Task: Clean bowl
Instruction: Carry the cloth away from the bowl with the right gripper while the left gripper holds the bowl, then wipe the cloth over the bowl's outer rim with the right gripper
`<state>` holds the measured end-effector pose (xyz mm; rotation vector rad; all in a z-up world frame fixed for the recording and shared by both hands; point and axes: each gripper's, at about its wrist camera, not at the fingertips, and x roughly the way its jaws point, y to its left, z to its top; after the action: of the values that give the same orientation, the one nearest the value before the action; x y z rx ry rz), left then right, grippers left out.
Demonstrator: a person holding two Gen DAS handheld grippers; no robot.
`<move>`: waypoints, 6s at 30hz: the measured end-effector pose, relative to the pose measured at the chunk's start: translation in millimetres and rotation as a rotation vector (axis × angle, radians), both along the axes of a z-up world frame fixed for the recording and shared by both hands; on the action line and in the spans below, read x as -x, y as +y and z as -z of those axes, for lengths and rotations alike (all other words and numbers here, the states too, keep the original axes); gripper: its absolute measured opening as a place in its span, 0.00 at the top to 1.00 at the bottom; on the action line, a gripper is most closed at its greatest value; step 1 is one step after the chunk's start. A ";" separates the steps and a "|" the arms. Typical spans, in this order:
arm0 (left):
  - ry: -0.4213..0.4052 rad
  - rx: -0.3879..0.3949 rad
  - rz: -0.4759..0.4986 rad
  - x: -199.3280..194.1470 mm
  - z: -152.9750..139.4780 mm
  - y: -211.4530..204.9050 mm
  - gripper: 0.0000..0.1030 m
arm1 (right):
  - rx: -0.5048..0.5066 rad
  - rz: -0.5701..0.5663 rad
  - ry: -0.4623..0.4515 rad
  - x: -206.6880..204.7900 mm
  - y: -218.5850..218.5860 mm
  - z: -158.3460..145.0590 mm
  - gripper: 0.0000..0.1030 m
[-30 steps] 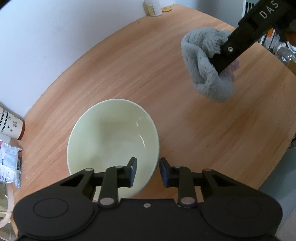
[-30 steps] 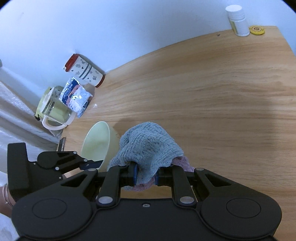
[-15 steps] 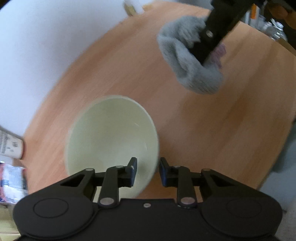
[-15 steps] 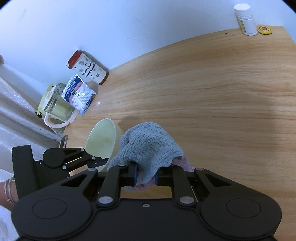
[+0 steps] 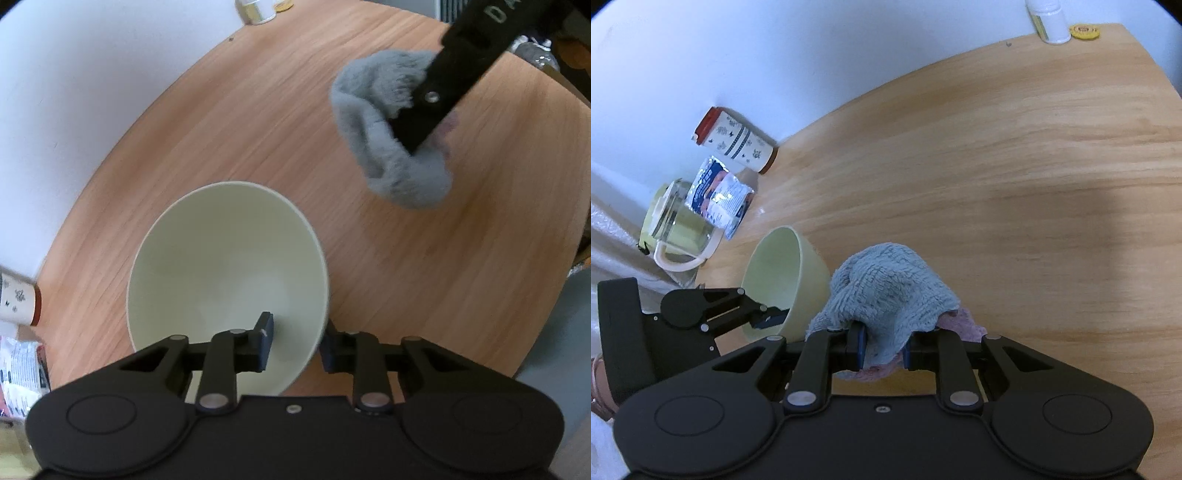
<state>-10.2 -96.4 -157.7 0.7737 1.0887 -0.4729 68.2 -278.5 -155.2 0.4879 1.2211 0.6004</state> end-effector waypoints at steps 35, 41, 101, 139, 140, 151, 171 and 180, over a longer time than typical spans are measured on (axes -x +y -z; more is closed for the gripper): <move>0.116 0.804 -0.199 -37.6 -88.7 113.0 0.90 | -0.132 -0.012 -0.037 -39.0 66.0 -53.3 0.79; 0.096 0.827 -0.175 -34.0 -101.4 127.1 0.88 | -0.149 -0.042 -0.052 -52.5 91.0 -64.0 0.81; 0.064 0.697 -0.159 -4.0 -104.2 65.0 0.85 | -0.416 0.107 0.249 -54.6 80.7 22.3 0.84; 0.120 0.621 -0.231 -16.5 -89.0 66.9 0.89 | -0.314 0.192 0.239 -14.5 44.9 46.5 0.84; 0.118 0.619 -0.227 -18.1 -88.8 65.4 0.90 | -0.318 0.196 0.238 -14.9 44.8 46.2 0.84; 0.119 0.565 -0.144 -28.0 -81.4 31.6 0.90 | -0.328 0.236 0.230 -19.1 22.5 47.8 0.84; 0.180 0.438 -0.098 -21.4 -51.9 -10.3 0.89 | -0.393 0.303 0.203 0.5 -34.2 57.5 0.84; 0.228 0.465 -0.108 -20.9 -71.0 3.2 0.59 | -0.397 0.294 0.176 -1.0 -35.6 46.9 0.84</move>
<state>10.6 -93.2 -86.7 0.2544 1.1654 -0.7028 69.1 -314.1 -202.1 1.0544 1.1681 0.5552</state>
